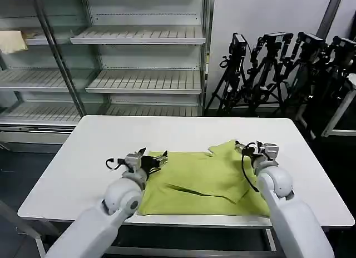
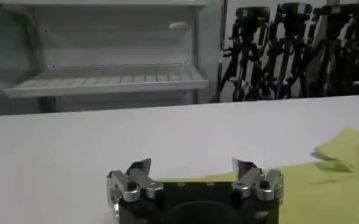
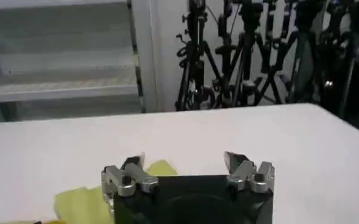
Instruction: Fold and organize the clothes.
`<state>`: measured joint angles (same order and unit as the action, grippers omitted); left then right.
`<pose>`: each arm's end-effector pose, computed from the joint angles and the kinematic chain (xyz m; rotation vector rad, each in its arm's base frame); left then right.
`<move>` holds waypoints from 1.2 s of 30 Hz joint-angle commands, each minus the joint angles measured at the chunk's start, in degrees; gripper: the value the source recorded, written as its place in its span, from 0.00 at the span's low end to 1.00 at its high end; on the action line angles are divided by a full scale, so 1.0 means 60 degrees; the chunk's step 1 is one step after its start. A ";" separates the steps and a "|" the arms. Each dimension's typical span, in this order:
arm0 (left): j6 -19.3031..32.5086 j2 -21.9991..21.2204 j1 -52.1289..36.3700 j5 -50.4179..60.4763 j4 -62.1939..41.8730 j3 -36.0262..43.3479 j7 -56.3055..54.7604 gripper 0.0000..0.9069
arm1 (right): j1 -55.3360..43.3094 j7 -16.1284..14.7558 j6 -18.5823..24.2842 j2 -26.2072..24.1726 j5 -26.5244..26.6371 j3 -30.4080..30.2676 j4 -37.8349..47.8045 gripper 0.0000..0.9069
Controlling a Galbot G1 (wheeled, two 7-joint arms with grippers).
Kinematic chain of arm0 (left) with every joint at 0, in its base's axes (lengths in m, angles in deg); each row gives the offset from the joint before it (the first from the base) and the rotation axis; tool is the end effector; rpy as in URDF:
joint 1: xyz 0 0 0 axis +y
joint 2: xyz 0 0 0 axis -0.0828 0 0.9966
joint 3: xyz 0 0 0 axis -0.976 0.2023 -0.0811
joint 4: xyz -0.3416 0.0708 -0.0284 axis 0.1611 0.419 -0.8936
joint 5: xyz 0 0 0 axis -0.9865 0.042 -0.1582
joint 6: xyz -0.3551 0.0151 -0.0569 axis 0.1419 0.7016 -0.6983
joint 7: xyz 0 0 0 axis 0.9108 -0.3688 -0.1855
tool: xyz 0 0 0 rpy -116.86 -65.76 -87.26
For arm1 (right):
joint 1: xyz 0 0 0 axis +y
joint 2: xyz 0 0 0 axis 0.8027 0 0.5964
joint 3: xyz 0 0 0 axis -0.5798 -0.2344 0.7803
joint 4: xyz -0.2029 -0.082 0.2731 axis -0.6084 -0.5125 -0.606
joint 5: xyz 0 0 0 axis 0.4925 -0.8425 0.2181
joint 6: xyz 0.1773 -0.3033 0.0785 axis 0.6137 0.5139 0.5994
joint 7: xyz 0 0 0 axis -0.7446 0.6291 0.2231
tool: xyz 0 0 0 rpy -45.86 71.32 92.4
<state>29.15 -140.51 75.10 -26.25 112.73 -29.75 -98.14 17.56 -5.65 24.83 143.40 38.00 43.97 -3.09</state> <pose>0.3838 -0.0509 -0.2181 -0.2622 -2.7153 -0.0714 0.4492 -0.0597 -0.2321 -0.0418 -2.7303 -0.0954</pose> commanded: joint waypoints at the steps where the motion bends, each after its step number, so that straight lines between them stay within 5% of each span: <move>1: -0.0020 -0.0352 -0.1302 -0.0607 -0.1679 0.0886 -0.0188 1.00 | -0.1171 0.0024 -0.0011 0.0392 0.0308 -0.0599 0.1923 1.00; 16: -0.0021 -0.0293 -0.1174 -0.0506 -0.2295 0.0940 -0.0398 0.99 | -0.1463 -0.0007 -0.0002 0.0910 0.0062 -0.0749 0.2791 0.99; 17: -0.0021 -0.0294 -0.1145 -0.0509 -0.2312 0.0938 -0.0397 0.80 | -0.1438 -0.0025 0.0000 0.0951 0.0017 -0.0749 0.2807 0.89; 18: -0.0021 -0.0296 -0.1103 -0.0529 -0.2306 0.0932 -0.0394 0.38 | -0.1407 -0.0035 -0.0001 0.0988 -0.0025 -0.0757 0.2812 0.69; 19: -0.0021 -0.0295 -0.1068 -0.0556 -0.2288 0.0928 -0.0390 0.23 | -0.1392 -0.0042 0.0001 0.1008 -0.0037 -0.0771 0.2813 0.58; 21: -0.0019 -0.0284 -0.0990 -0.0573 -0.2205 0.0934 -0.0367 0.09 | -0.1339 -0.0073 0.0000 0.1034 -0.0075 -0.0815 0.2816 0.16; 23: -0.0017 -0.0259 -0.0927 -0.0578 -0.2120 0.0955 -0.0328 0.07 | -0.1288 -0.0099 0.0000 0.1050 -0.0068 -0.0832 0.2846 0.00; 36: -0.0017 -0.0081 -0.0686 -0.0659 -0.1836 0.0869 -0.0275 0.06 | -0.0841 0.0006 -0.0001 0.1069 0.0374 -0.0803 0.2774 0.00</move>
<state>29.25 -141.09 70.64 -29.83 101.66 -24.78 -99.75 11.57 -5.64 25.22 149.28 38.94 39.66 12.96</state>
